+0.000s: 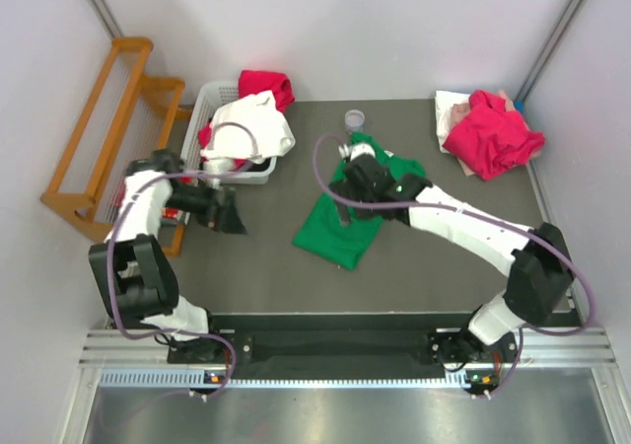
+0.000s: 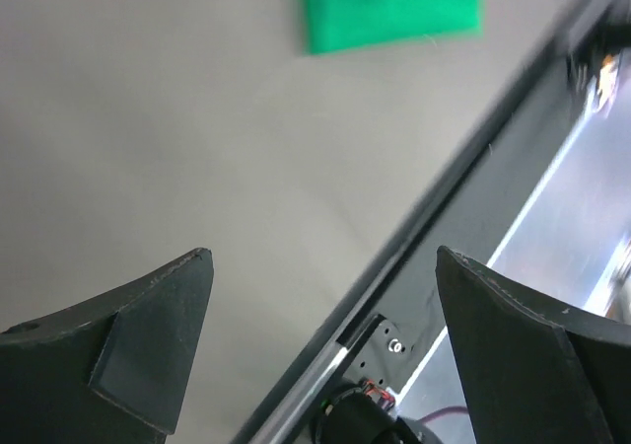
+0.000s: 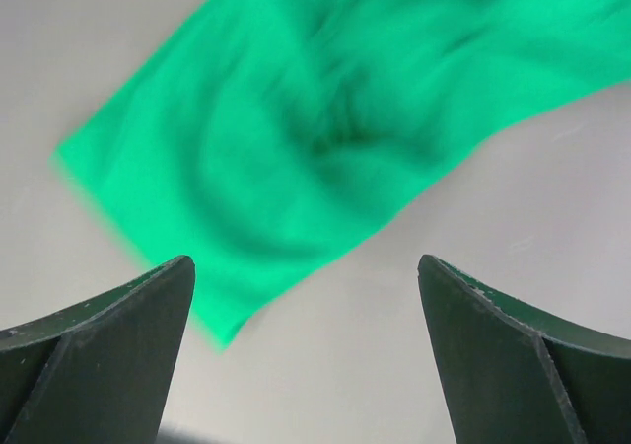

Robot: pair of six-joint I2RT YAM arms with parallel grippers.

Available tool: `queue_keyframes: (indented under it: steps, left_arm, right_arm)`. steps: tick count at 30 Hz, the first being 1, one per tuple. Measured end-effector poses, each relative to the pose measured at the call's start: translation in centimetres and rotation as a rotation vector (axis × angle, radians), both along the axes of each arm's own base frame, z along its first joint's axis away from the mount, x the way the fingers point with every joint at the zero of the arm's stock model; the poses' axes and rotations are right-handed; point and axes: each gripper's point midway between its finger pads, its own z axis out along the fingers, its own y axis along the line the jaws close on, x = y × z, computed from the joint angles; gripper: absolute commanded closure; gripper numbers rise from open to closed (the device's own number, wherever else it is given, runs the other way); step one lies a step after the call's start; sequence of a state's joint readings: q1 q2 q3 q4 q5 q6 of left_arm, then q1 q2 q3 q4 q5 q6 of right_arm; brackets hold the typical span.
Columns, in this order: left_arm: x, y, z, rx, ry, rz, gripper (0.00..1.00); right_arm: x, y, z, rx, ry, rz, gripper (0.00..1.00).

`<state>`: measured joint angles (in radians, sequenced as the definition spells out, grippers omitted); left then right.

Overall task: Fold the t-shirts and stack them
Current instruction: Fold the tshirt

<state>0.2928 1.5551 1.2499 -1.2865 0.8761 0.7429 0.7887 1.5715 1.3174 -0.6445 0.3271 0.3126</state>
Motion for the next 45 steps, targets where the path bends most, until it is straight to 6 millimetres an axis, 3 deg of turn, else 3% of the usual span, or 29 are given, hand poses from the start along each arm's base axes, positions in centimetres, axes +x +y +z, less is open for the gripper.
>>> queue_keyframes:
  steps: [4, 7, 10, 20, 29, 45]
  left_arm:
    - [-1.9, -6.9, 0.3, 0.03, -0.024, -0.205, 0.01]
    - [-1.8, -8.4, 0.5, 0.039, -0.036, -0.233, 0.01]
    - [-1.3, -8.8, 0.5, 0.048, -0.031, -0.232, 0.01]
    - [-0.5, -9.3, -3.7, 0.111, 0.015, -0.216, 0.03]
    - [-0.8, -11.4, -7.9, 0.116, 0.144, -0.299, 0.01]
    - [0.7, -14.4, -8.4, 0.113, 0.094, -0.349, 0.01]
  right_arm:
    - [-5.7, 0.9, -3.4, 0.041, 0.119, 0.054, 0.06]
    - [-8.5, 0.4, -6.0, 0.065, 0.218, 0.033, 0.07]
    - [-9.7, 0.2, -7.3, 0.088, 0.272, 0.002, 0.07]
    - [-10.2, 2.8, -8.0, 0.201, 0.334, -0.007, 0.1]
    - [-11.1, 3.5, -9.8, 0.192, 0.408, -0.009, 0.13]
    - [-11.7, 3.6, -11.3, 0.171, 0.446, -0.019, 0.22]
